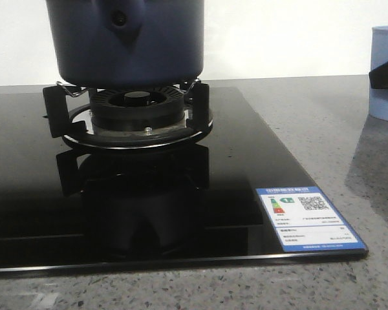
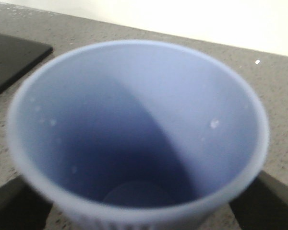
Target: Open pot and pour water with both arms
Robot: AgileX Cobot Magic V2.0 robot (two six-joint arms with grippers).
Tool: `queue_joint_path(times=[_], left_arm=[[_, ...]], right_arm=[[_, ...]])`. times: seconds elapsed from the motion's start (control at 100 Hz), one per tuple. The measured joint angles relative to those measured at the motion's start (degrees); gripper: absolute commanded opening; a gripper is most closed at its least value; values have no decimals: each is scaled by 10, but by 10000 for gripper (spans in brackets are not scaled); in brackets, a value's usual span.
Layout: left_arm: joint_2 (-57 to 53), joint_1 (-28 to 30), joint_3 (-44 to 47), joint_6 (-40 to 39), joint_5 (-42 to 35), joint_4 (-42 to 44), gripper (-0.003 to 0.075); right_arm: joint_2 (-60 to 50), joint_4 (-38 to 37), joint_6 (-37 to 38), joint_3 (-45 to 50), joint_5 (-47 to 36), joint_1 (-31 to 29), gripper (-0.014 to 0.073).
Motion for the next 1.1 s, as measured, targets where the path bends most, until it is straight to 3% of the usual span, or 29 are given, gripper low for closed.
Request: queue_joint_path(times=[0.27, 0.49, 0.83, 1.1], left_arm=[[0, -4, 0, 0, 4, -1, 347], [5, -42, 0, 0, 4, -1, 347], [86, -101, 0, 0, -18, -1, 347], [155, -138, 0, 0, -65, -3, 347]], right_arm=[[-51, -39, 42, 49, 39, 0, 646], [-111, -41, 45, 105, 58, 0, 646], [-219, -41, 79, 173, 58, 0, 646], [-243, -41, 82, 177, 58, 0, 646]])
